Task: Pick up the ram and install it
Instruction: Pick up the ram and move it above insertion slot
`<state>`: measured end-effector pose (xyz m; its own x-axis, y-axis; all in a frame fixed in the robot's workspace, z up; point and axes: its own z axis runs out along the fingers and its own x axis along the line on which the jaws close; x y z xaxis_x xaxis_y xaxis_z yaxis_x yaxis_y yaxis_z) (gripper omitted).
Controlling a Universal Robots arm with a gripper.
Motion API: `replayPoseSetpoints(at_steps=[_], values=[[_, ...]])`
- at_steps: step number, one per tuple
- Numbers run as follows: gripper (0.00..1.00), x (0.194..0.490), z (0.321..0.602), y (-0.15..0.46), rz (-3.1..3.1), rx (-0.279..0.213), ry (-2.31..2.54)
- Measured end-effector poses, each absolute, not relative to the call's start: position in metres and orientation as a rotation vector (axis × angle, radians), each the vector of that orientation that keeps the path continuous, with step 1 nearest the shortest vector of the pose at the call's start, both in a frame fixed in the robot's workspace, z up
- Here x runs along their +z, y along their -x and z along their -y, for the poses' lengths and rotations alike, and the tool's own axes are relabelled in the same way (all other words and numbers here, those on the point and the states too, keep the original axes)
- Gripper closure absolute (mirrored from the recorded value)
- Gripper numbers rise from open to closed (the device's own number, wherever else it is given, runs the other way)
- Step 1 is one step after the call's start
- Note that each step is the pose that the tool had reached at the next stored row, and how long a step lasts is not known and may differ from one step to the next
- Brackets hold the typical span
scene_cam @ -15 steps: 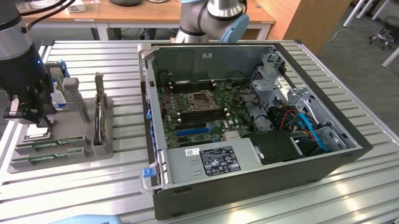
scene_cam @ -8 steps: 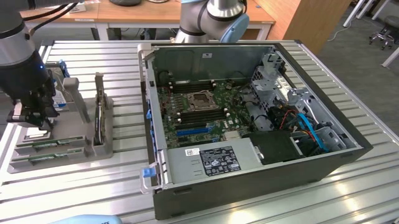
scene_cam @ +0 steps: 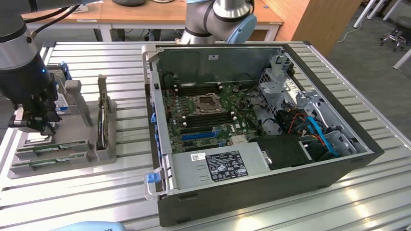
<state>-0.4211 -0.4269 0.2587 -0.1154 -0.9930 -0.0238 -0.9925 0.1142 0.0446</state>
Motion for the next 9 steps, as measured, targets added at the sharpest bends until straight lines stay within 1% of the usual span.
replayPoseSetpoints(at_steps=[9], values=[[0.59, 0.2589, 0.4374, 0.423, 2.335, -0.077, -2.082]])
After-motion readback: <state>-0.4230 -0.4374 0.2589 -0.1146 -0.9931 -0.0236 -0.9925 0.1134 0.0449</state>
